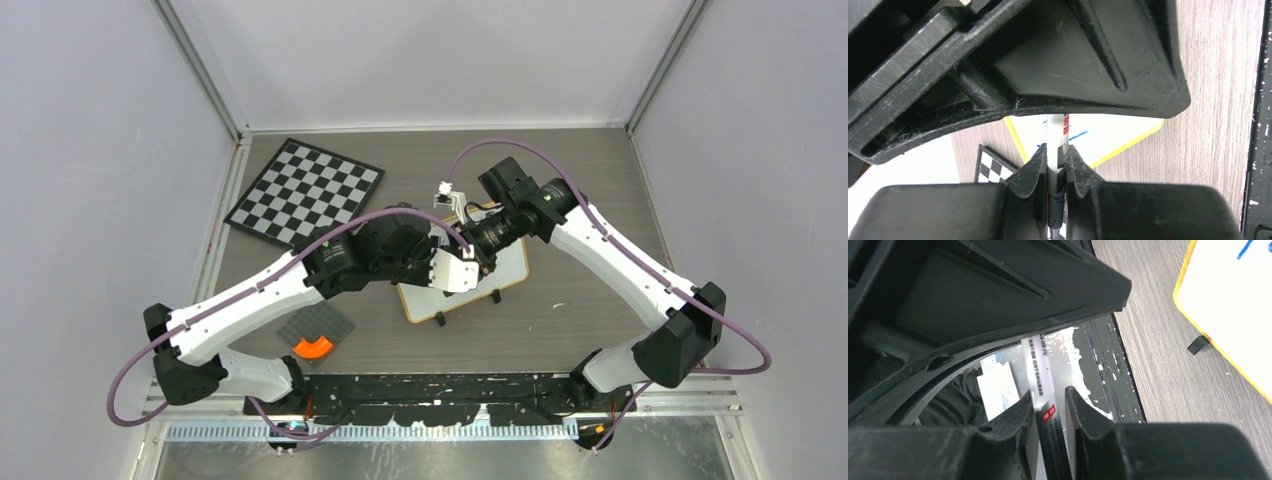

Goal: Write a sentence on the whiteboard

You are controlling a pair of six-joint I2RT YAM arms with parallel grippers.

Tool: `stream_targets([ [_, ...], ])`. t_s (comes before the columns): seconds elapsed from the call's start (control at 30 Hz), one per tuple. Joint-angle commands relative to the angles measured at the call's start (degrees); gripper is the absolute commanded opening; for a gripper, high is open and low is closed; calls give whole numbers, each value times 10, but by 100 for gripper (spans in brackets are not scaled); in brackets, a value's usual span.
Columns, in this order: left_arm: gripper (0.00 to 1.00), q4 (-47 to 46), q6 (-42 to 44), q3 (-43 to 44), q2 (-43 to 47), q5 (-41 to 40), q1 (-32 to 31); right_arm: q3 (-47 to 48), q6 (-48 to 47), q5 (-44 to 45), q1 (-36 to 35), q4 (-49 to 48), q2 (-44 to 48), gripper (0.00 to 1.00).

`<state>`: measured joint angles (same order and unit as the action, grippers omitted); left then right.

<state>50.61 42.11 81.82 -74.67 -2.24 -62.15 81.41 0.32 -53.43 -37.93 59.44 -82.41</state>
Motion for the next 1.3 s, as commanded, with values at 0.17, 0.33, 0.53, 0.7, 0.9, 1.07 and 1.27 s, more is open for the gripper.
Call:
stream_targets([
  [0.17, 0, -24, -18, 43, -13, 46, -18, 6, 12, -26, -1, -25, 14, 28],
  [0.33, 3, -29, -28, 41, -13, 40, -19, -2, 4, -17, 1, -22, 24, 0],
  [0.53, 57, 9, -105, 53, 22, 157, 49, -34, -15, 29, 52, -17, 42, 0],
  [0.7, 72, -2, -228, 51, 60, 260, 166, -72, -45, 81, 80, -17, 75, 0],
  [0.9, 74, -26, -368, 12, 30, 329, 346, -135, -74, 165, 77, -43, 114, 0],
  [1.07, 72, -49, -366, -27, -16, 349, 368, -198, -98, 251, 33, -83, 145, 0],
  [1.27, 65, -111, -396, -72, -54, 392, 372, -222, -113, 396, -90, -138, 139, 0],
])
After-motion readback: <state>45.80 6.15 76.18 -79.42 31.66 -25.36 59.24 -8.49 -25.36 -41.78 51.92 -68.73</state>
